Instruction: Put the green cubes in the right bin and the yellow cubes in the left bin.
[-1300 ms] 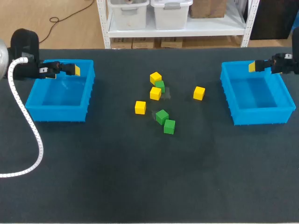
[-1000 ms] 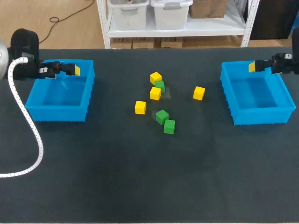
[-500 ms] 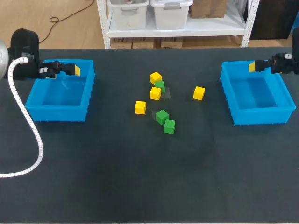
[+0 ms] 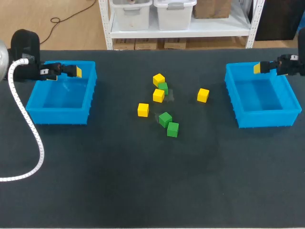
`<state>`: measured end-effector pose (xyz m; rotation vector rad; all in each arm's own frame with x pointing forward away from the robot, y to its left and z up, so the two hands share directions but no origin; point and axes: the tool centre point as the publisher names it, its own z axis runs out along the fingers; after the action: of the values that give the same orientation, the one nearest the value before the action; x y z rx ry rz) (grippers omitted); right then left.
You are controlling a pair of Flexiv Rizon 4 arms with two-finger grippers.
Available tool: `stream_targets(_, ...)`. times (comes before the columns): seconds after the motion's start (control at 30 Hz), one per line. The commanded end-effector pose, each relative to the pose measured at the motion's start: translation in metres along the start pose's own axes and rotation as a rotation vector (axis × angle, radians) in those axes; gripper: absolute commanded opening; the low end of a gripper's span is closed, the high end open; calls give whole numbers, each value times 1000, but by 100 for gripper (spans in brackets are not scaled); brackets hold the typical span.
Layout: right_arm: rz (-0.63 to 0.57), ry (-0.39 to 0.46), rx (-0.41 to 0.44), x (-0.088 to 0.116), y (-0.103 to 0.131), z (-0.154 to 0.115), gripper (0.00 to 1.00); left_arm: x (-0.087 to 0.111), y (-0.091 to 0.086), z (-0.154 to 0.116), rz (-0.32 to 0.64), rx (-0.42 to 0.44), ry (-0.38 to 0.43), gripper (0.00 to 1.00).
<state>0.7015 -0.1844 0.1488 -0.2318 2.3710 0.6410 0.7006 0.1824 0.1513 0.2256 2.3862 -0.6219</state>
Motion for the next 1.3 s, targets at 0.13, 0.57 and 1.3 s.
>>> stream_targets(0.13, 0, 0, 1, 0, 0, -1, 100, 1, 2, 0, 2, 10, -6, 100)
stream_targets(0.57, 0, 0, 1, 0, 0, -1, 100, 1, 2, 0, 2, 10, -6, 100)
stream_targets(1.3, -458, 370, -4, -40, 118, 4, 100, 1, 2, 0, 2, 10, -6, 100)
